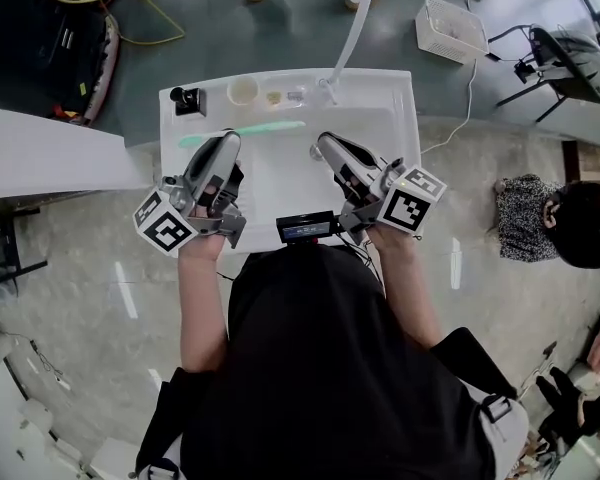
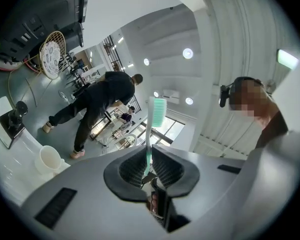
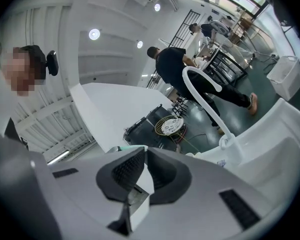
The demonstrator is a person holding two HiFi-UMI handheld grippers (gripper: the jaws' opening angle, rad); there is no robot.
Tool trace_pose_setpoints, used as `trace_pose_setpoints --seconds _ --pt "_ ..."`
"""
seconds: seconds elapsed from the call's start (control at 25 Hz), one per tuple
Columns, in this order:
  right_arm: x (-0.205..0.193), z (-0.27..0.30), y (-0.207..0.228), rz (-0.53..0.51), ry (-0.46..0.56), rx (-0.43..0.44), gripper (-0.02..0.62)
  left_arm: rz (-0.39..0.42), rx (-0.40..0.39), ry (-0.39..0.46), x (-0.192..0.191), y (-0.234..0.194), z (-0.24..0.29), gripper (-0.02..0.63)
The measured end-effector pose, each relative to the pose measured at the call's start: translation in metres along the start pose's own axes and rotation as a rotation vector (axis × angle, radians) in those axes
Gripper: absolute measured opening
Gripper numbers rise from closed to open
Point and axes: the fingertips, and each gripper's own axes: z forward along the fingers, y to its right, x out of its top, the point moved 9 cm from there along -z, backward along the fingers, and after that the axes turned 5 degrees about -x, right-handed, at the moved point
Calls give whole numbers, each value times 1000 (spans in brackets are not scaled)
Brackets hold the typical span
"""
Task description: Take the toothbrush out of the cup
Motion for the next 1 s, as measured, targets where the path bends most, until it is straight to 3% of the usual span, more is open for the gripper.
trace_pose_setpoints --seconds 0.16,0.32,0.48,1.0 --pt "1 1 -4 -28 -5 -6 12 9 -21 -22 5 5 -3 37" --pt "3 2 -7 -48 -7 18 81 0 -36 -47 6 6 -5 37" --pt "3 5 -15 -70 -12 60 98 4 -58 -85 7 10 -7 37" --pt "-12 12 -42 -192 -120 211 123 105 -183 -305 2 32 1 37"
